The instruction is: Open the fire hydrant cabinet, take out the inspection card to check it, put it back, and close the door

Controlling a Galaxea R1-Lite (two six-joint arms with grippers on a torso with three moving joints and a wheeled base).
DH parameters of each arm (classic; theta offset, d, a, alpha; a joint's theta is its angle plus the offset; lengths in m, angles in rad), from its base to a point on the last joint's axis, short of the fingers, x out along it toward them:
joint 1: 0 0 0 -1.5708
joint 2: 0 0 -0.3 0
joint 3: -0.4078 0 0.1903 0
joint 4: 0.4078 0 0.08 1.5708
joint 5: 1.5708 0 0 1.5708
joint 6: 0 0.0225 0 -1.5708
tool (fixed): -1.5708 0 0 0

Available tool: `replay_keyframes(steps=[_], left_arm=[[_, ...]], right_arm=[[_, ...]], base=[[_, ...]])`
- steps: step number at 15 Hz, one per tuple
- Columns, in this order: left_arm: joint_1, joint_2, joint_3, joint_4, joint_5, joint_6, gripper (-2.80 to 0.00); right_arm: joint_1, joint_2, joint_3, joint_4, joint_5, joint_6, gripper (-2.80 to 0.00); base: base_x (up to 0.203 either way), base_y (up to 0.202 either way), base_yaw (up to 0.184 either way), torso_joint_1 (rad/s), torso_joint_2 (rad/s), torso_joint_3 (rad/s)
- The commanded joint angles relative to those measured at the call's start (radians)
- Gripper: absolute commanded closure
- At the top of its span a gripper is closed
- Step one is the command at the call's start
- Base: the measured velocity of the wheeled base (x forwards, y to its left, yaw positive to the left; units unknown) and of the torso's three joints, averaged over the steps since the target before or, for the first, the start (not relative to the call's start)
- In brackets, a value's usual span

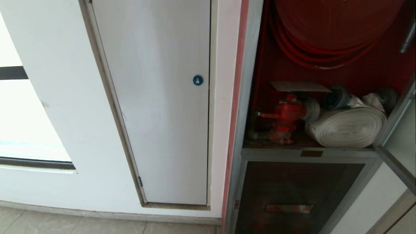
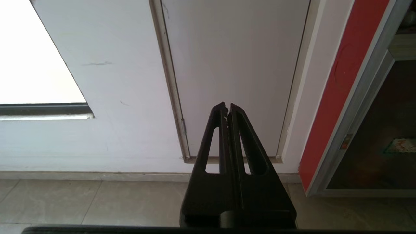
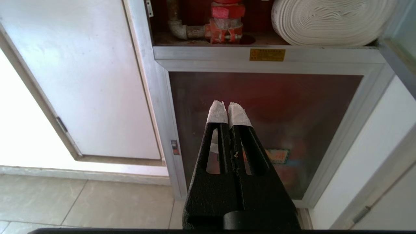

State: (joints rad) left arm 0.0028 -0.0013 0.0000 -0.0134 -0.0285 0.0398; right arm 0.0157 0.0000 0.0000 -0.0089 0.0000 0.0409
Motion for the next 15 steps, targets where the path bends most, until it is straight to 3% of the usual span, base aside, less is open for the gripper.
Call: replay_keyframes(steps=[1, 15], left_arm=[[0.0, 0.001, 0.011, 0.0, -0.001, 0.0, 0.0], [0.0, 0.001, 0.011, 0.0, 0.0, -0.005, 0.0]], right_arm=[[0.0, 0.002, 0.001, 0.0, 0.0, 0.001, 0.0], [0.0, 0.002, 0.0, 0.0, 0.0, 0.001, 0.0]], base=[[0.194, 0.0, 0.0, 0.002, 0.01, 0.002], [0.197, 0.0, 0.0, 0.003, 0.0, 0.003]])
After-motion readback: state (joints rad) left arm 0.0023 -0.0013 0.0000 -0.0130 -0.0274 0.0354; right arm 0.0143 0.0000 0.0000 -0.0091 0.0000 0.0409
